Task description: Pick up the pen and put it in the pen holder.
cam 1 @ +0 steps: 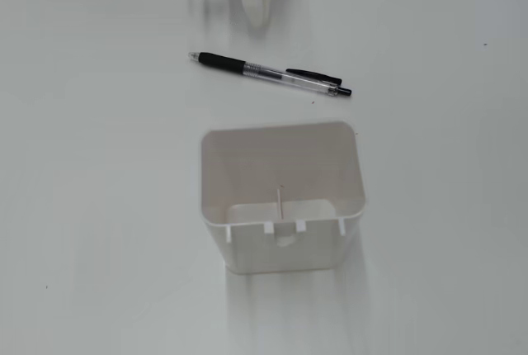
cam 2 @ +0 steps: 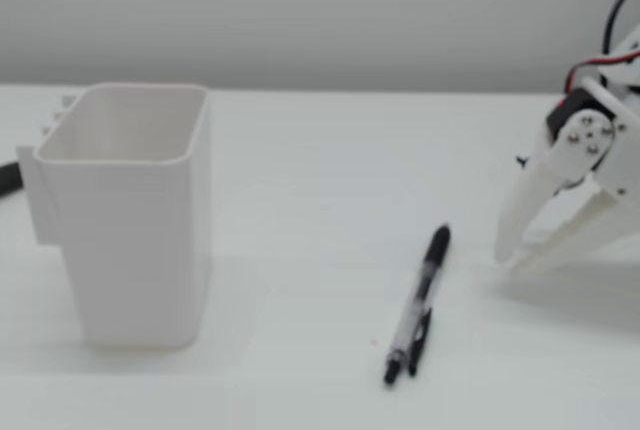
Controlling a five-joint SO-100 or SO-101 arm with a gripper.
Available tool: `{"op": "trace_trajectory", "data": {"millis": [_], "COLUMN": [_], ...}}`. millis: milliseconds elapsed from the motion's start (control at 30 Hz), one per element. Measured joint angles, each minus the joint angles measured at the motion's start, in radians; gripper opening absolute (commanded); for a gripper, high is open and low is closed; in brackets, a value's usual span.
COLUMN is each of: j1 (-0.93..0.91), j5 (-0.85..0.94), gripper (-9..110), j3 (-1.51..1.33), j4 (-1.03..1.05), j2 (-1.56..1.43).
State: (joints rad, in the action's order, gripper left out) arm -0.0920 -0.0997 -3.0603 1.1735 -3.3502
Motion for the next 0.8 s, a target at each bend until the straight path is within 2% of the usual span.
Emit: {"op": "trace_trajectory", "data": {"millis": [667,800], "j1": [-0.002,-0.067], "j5": [-0.009,-0.009], "gripper": [0,2], "j3": [0.021,0.109], "j4": [0.000,-0.035], "j2": [0.000,0.003]}}
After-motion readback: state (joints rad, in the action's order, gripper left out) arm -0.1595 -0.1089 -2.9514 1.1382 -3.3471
